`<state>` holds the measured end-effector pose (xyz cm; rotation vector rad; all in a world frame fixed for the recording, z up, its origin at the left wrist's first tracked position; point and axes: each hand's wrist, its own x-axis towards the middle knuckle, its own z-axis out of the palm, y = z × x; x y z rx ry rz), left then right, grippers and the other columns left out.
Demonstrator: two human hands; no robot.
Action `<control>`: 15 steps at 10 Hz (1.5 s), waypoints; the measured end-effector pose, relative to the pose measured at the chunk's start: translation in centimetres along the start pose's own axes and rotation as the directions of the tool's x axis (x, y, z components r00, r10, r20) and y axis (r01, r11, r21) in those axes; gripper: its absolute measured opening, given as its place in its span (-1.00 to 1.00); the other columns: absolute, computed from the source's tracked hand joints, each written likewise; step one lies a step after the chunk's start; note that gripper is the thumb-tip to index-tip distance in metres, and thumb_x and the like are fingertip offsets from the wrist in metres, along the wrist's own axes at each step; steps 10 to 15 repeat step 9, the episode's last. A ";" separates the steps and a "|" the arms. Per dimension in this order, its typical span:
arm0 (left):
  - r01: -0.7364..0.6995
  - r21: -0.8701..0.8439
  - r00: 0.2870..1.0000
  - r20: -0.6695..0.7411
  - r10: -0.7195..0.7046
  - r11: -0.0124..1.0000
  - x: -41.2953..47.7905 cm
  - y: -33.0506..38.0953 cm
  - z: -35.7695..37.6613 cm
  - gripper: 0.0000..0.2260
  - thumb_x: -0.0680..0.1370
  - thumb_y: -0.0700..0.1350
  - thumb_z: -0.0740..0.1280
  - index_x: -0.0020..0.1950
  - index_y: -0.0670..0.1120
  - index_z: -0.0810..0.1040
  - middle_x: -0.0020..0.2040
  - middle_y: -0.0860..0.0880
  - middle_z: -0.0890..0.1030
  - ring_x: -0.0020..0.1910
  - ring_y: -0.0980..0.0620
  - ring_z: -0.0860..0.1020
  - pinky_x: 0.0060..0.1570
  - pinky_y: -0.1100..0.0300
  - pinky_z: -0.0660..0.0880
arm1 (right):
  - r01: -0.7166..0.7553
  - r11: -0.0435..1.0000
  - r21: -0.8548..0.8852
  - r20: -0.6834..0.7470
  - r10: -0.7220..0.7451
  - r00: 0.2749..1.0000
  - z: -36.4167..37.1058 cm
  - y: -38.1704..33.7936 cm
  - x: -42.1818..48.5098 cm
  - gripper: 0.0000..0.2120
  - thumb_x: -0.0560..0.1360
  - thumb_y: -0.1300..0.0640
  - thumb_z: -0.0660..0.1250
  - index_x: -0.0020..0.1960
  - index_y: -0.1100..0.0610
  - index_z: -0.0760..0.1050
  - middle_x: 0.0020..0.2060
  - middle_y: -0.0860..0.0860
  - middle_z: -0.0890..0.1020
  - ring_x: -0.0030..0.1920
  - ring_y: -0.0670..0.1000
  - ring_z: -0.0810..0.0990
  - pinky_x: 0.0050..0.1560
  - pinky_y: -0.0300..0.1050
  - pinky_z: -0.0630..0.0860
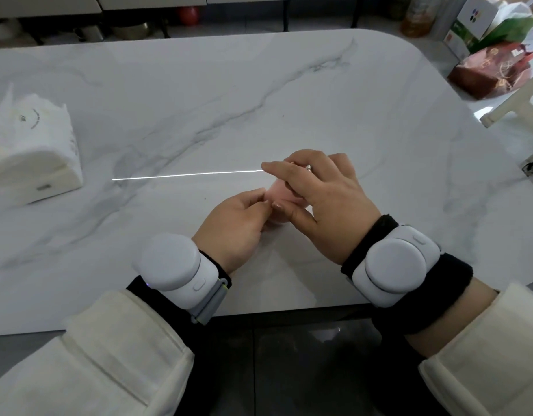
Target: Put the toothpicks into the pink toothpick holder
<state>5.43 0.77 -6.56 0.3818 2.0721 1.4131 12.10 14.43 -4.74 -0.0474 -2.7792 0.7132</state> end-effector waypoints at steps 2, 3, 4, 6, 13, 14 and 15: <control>-0.018 0.011 1.000 -0.025 0.018 1.000 -0.1 -0.3 -0.2 -0.73 0.40 -0.02 0.19 -0.03 -0.01 0.63 -0.06 -0.11 0.70 0.06 -0.14 0.61 0.21 -0.15 0.43 | -0.010 1.000 -0.015 0.015 0.010 1.000 0.4 -0.4 0.1 -0.55 0.48 0.02 0.25 0.37 -0.12 0.32 0.28 0.00 0.43 0.16 0.14 0.31 0.24 -0.09 0.22; -0.031 0.004 0.999 -0.043 0.031 1.000 -0.2 -0.3 -0.3 -0.73 0.37 -0.01 0.18 -0.07 0.07 0.63 -0.10 -0.04 0.71 0.02 -0.09 0.62 0.19 -0.14 0.45 | -0.008 1.000 -0.014 0.023 0.008 1.000 0.6 -0.8 0.2 -0.53 0.49 0.04 0.23 0.38 -0.12 0.30 0.35 0.01 0.39 0.22 0.16 0.31 0.29 0.03 0.28; -0.040 -0.025 0.998 -0.058 0.038 0.999 -0.2 -0.5 -0.5 -0.72 0.36 0.00 0.19 -0.05 0.15 0.64 -0.06 0.00 0.71 0.05 -0.05 0.61 0.21 -0.10 0.44 | -0.004 1.000 0.007 0.028 0.003 1.000 0.8 -1.1 0.4 -0.52 0.48 0.07 0.23 0.39 -0.08 0.30 0.36 0.04 0.38 0.24 0.17 0.32 0.29 0.07 0.29; -0.003 -0.039 0.987 -0.160 -0.004 0.999 -0.6 -0.7 -1.0 -0.52 0.33 0.01 0.18 0.24 0.03 0.53 0.17 -0.03 0.61 0.19 -0.02 0.53 0.28 -0.01 0.39 | 0.009 1.000 -0.021 0.049 -0.008 0.999 0.9 -1.4 0.4 -0.52 0.47 0.06 0.25 0.38 -0.05 0.31 0.37 0.06 0.36 0.27 0.18 0.31 0.30 -0.05 0.21; -0.032 -0.021 0.965 -0.262 0.026 0.999 -0.9 0.6 -1.1 -0.59 0.38 -0.01 0.14 0.20 0.07 0.50 0.22 -0.01 0.56 0.22 -0.03 0.49 0.27 -0.04 0.39 | 0.052 0.998 -0.025 0.088 -0.050 0.995 -0.2 -2.2 -0.1 -0.53 0.47 0.05 0.24 0.37 -0.11 0.31 0.40 0.08 0.31 0.30 0.19 0.33 0.34 -0.07 0.16; -0.032 -0.021 0.965 -0.262 0.026 0.999 -0.9 0.6 -1.1 -0.59 0.38 -0.01 0.14 0.20 0.07 0.50 0.22 -0.01 0.56 0.22 -0.03 0.49 0.27 -0.04 0.39 | 0.052 0.998 -0.025 0.088 -0.050 0.995 -0.2 -2.2 -0.1 -0.53 0.47 0.05 0.24 0.37 -0.11 0.31 0.40 0.08 0.31 0.30 0.19 0.33 0.34 -0.07 0.16; -0.032 -0.021 0.965 -0.262 0.026 0.999 -0.9 0.6 -1.1 -0.59 0.38 -0.01 0.14 0.20 0.07 0.50 0.22 -0.01 0.56 0.22 -0.03 0.49 0.27 -0.04 0.39 | 0.052 0.998 -0.025 0.088 -0.050 0.995 -0.2 -2.2 -0.1 -0.53 0.47 0.05 0.24 0.37 -0.11 0.31 0.40 0.08 0.31 0.30 0.19 0.33 0.34 -0.07 0.16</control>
